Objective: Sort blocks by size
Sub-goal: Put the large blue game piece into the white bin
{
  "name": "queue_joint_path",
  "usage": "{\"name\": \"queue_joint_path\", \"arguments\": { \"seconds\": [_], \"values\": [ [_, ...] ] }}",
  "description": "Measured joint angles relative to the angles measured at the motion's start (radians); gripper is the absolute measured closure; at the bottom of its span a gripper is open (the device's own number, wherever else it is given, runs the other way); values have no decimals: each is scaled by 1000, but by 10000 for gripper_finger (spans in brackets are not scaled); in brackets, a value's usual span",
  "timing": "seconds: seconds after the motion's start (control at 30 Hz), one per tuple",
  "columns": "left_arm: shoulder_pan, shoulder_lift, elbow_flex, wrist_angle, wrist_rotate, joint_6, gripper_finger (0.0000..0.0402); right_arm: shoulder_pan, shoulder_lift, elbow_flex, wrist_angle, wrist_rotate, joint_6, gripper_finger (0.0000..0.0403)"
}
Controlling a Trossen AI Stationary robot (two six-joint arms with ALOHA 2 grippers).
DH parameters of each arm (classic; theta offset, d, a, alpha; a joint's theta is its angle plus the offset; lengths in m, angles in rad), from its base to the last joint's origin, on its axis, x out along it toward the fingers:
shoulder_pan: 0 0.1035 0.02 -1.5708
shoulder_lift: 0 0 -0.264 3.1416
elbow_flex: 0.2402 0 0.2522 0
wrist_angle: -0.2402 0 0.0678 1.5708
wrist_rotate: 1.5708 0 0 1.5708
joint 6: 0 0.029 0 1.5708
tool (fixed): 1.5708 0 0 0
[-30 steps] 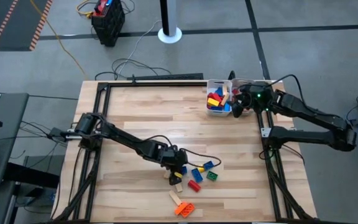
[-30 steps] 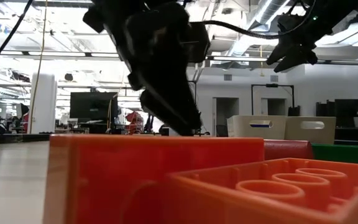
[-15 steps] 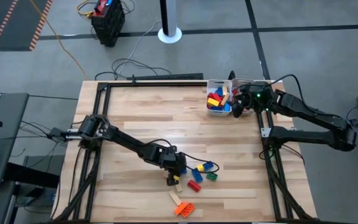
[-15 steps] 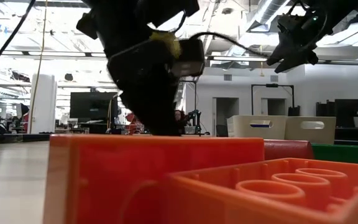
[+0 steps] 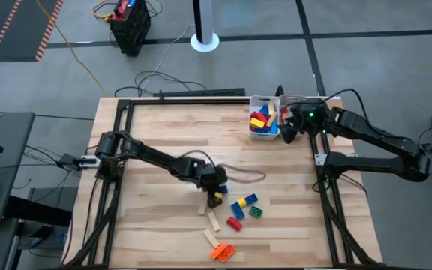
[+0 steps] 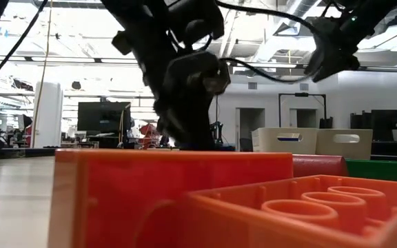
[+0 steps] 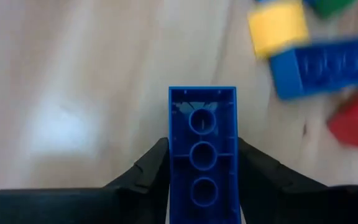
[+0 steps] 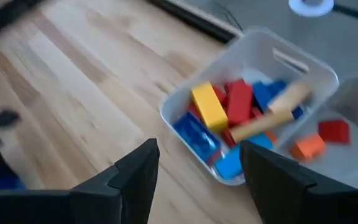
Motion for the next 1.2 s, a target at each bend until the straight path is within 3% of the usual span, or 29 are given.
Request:
{"name": "queue_joint_path", "arguments": {
  "seconds": [0.17,0.33,0.4,0.7,0.93,1.2],
  "values": [
    [94,-64,1,76,19,14,271,2,2,7,-92,10,15,149],
    [230,-96,1,287,204,-18,271,59,1,7,-38,-175,-27,149],
    [273,-96,1,383,272,-46,271,96,1,-2,44,-214,-9,149],
    [395,-96,1,687,423,-152,268,189,11,-33,525,-212,48,147],
    [401,-96,1,899,442,-95,267,197,97,-54,771,-211,121,147],
    [433,-96,0,966,446,-99,266,235,232,-55,980,-200,175,147]
  ]
}}
